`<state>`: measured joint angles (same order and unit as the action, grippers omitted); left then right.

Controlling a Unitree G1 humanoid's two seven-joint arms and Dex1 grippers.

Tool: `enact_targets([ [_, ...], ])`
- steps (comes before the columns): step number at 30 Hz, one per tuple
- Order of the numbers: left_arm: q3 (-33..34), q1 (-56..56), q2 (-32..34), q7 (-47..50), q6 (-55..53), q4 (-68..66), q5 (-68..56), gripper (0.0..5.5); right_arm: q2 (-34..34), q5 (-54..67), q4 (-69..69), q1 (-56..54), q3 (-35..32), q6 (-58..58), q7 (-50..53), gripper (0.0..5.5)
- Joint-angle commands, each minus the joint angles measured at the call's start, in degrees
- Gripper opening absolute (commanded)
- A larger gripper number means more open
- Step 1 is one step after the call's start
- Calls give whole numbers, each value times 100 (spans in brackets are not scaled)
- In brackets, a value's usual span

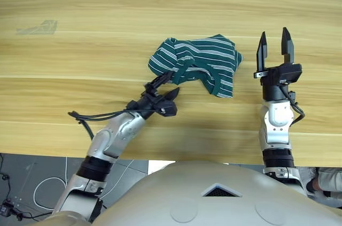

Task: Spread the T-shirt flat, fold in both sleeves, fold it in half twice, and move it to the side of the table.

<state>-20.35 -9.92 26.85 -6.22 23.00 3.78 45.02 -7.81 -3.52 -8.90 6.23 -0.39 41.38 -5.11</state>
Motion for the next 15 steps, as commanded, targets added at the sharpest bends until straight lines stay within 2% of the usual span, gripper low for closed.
enact_targets([
  [1, -187, 45, 20, 222, 122, -232, 175, 347, 16, -46, 94, 24, -9, 1, 51, 221],
  [9, -228, 25, 113, 407, 180, -596, 96, 347, 83, -69, 128, 107, 43, -8, 54, 221],
  [15, -68, 111, 152, 893, -25, -755, 306, 347, 88, -63, 143, 131, 51, -22, 66, 221],
])
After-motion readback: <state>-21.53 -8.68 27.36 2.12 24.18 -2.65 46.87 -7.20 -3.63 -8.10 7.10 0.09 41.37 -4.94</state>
